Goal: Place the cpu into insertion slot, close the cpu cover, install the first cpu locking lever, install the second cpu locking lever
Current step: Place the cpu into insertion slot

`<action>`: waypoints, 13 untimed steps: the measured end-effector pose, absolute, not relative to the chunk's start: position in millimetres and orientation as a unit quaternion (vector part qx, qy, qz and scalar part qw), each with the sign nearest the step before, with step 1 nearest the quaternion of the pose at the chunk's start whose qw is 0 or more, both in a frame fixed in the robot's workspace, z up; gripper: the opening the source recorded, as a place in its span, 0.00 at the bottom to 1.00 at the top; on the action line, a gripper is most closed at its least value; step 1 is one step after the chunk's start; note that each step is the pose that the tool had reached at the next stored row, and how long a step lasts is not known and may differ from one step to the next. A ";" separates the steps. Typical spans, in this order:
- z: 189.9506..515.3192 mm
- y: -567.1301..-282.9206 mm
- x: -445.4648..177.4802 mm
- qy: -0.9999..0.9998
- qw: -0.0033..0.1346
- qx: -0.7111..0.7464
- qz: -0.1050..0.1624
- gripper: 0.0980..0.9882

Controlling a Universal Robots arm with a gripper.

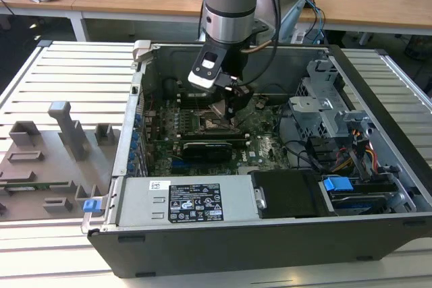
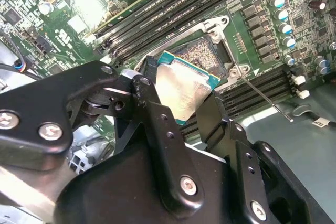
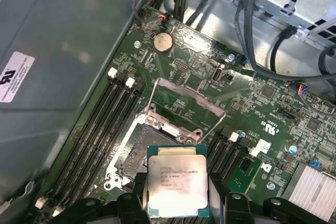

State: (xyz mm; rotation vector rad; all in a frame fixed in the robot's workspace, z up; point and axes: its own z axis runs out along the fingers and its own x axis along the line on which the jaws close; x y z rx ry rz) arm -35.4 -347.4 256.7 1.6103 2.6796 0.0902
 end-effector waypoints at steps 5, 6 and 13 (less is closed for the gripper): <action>256.7 -347.4 -35.4 0.847 0.008 0.532 0.029 0.50; 256.6 -347.4 -35.4 0.845 0.008 0.534 0.029 0.50; 256.6 -347.4 -35.4 0.831 0.008 0.556 0.028 0.50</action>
